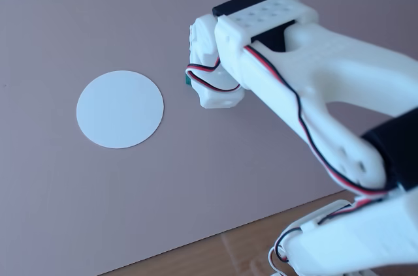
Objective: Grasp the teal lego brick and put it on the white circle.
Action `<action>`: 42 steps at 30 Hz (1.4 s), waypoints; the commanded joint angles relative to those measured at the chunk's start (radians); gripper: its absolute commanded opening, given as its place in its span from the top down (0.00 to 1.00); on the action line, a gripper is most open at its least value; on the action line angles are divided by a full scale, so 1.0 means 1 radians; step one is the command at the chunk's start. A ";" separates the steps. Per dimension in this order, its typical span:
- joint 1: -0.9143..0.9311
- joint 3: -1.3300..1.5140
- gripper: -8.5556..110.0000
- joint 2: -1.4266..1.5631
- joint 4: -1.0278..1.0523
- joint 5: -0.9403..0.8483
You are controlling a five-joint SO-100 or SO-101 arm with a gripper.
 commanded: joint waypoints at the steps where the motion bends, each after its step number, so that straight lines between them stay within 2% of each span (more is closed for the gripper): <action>1: 0.018 -0.058 0.86 -0.052 -0.009 -0.026; 2: 0.026 -0.080 0.92 -0.080 0.003 -0.032; 6: 0.048 -0.160 0.93 -0.167 0.064 -0.023; 14: 0.044 -0.144 0.93 -0.121 0.066 -0.038; 28: -0.021 -0.117 0.93 0.376 0.160 -0.133; 36: -0.140 -0.245 0.93 0.354 0.184 -0.267; 42: -0.242 -0.376 0.93 0.198 0.238 -0.354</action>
